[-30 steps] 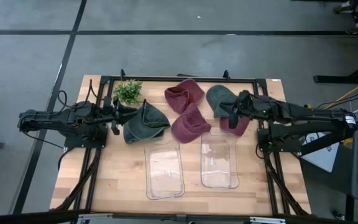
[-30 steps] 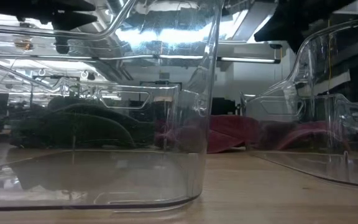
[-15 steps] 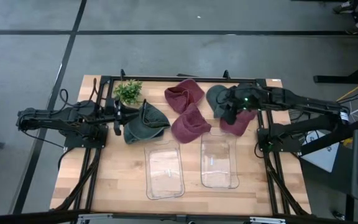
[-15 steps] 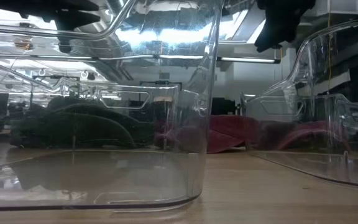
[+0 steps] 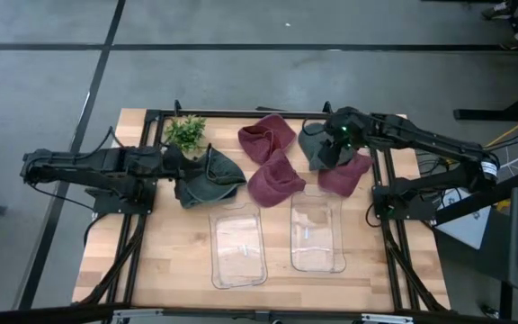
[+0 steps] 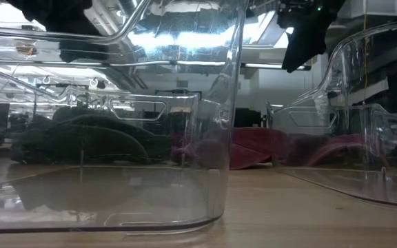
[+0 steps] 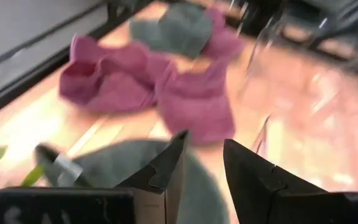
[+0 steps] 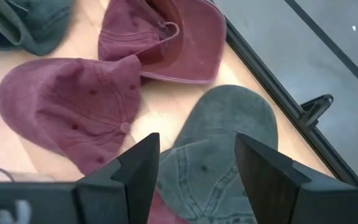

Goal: Pick & Place hat
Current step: Put the top left black cap into the right transparent bin

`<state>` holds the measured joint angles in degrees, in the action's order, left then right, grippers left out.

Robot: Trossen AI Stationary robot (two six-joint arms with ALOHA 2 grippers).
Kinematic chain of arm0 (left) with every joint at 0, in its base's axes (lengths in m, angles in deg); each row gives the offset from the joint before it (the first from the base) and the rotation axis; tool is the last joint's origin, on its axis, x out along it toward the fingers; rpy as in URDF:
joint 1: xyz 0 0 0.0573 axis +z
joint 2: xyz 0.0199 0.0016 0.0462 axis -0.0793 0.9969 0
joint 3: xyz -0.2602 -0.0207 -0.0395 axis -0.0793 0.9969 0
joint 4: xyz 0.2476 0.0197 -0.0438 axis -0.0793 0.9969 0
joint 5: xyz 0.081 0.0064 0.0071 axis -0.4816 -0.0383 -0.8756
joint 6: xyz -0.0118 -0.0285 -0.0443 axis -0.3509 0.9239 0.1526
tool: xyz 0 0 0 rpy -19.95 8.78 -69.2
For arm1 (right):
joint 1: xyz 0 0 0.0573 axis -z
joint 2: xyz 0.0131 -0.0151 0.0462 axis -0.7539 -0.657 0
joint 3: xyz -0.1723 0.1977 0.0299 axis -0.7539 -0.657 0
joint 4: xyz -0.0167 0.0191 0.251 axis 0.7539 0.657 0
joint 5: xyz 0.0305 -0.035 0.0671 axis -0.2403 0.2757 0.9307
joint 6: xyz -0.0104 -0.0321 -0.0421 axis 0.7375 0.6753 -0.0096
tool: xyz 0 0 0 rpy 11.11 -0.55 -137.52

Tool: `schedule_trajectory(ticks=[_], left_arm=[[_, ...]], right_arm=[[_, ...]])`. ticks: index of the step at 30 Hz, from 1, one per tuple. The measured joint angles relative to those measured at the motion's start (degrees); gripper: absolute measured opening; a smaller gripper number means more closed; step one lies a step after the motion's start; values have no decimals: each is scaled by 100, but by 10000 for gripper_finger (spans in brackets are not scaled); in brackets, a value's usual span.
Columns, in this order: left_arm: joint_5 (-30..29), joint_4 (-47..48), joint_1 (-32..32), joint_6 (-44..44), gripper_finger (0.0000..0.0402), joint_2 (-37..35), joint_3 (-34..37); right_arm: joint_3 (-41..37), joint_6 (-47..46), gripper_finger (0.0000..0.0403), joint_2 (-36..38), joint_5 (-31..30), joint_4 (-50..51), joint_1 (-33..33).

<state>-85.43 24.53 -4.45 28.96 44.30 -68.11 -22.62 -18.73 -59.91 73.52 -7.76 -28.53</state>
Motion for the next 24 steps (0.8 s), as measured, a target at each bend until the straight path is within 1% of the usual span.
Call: schedule_trajectory(ticks=[2,3,5,8,11,13,17,22,24], left_arm=[[-83,584,-1,12,111,219,-287],[-220,892,-1,71,111,326,-428],[-693,1388,0,387,111,530,-670],[-1405,1841,0,1215,111,824,-879],[-1628,1876,31,2212,111,1148,-891],[-1542,1895,97,2746,111,1410,-889],[-1106,1970,240,2906,111,1913,-886],[-306,2706,554,3161,111,2283,-886],[-175,3038,636,3220,111,2331,-935]], right_arm=[[0,-2,208,-31,1,-7,18],[0,-5,208,-43,3,-15,18],[0,-36,208,-66,3,-20,16],[0,-104,208,-66,1,-49,14],[0,-172,208,-66,2,-147,14],[0,-173,208,-66,1,-251,14],[0,-102,208,-66,1,-493,14],[0,-15,208,-64,3,-577,12],[0,-17,208,-64,4,-577,12]])
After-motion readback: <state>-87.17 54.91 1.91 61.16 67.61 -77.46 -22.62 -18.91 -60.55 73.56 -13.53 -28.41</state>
